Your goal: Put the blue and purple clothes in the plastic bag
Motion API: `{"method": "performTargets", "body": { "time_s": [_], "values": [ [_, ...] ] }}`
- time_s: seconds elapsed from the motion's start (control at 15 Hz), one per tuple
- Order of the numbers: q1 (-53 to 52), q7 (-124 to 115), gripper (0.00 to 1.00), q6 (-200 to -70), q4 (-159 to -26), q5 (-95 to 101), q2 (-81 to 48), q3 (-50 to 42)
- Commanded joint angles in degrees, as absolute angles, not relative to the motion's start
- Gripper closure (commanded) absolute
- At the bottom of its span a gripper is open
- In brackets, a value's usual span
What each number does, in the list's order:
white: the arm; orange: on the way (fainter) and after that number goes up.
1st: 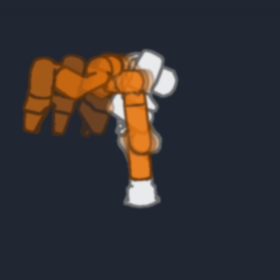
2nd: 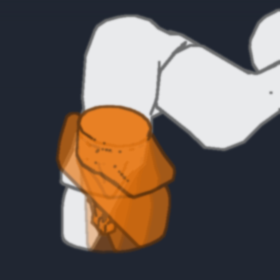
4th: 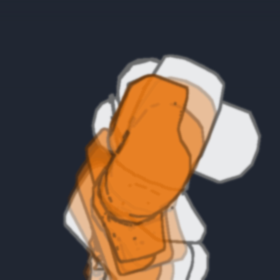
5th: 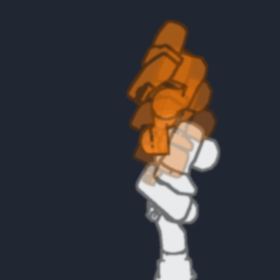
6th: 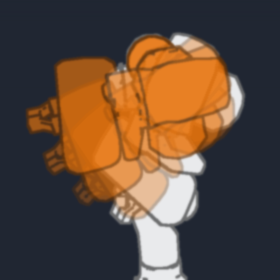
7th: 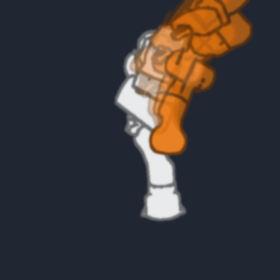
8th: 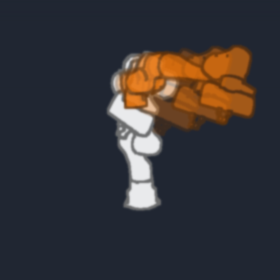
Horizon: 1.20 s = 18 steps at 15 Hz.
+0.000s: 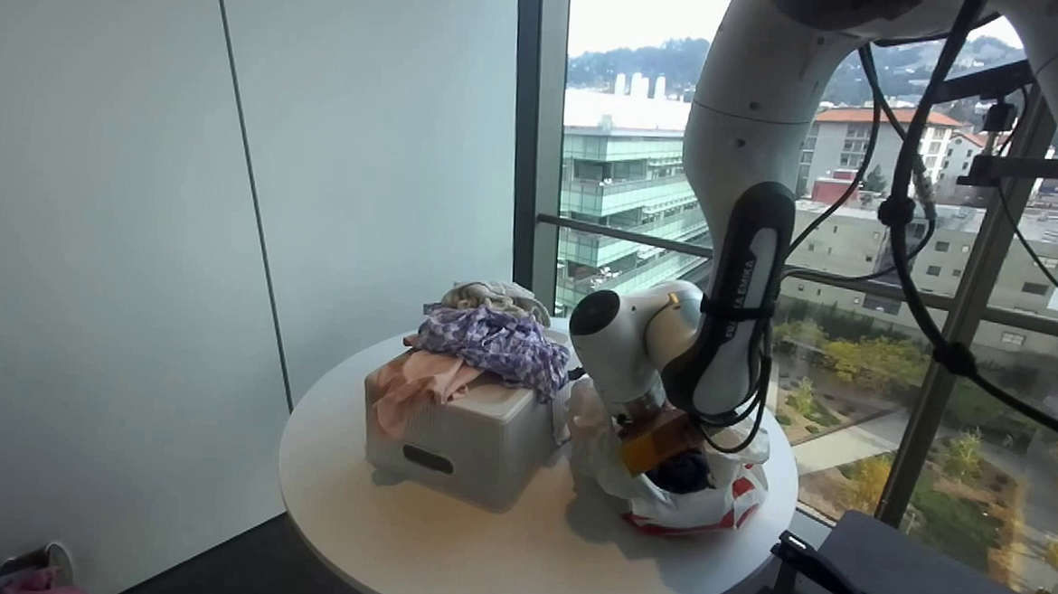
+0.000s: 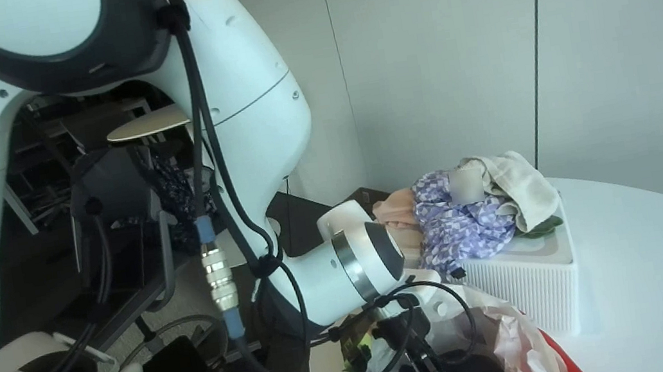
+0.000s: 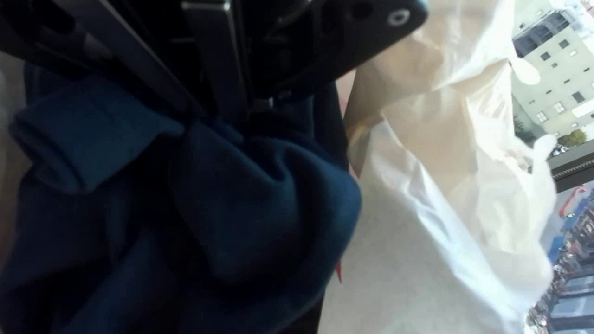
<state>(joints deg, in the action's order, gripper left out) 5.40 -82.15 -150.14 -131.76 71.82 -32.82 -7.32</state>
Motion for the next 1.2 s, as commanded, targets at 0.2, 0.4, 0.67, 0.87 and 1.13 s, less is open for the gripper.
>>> {"method": "performTargets", "body": {
  "time_s": [0.2,0.4,0.67,0.87,1.13],
  "values": [
    [6.94,-83.85,0.56,-153.41,-131.94,68.99,-30.2,-6.42],
    [5.29,-82.67,0.34,-150.93,-135.98,66.89,-21.8,-4.82],
    [0.68,-80.42,0.05,-142.74,-140.18,65.19,-10.08,-3.54],
    [-2.7,-76.59,0.0,-133.21,-141.56,61.77,-2.35,0.16],
    [-7.21,-68.36,0.0,-113.56,-139.49,54.64,1.8,5.74]
  ]
}}
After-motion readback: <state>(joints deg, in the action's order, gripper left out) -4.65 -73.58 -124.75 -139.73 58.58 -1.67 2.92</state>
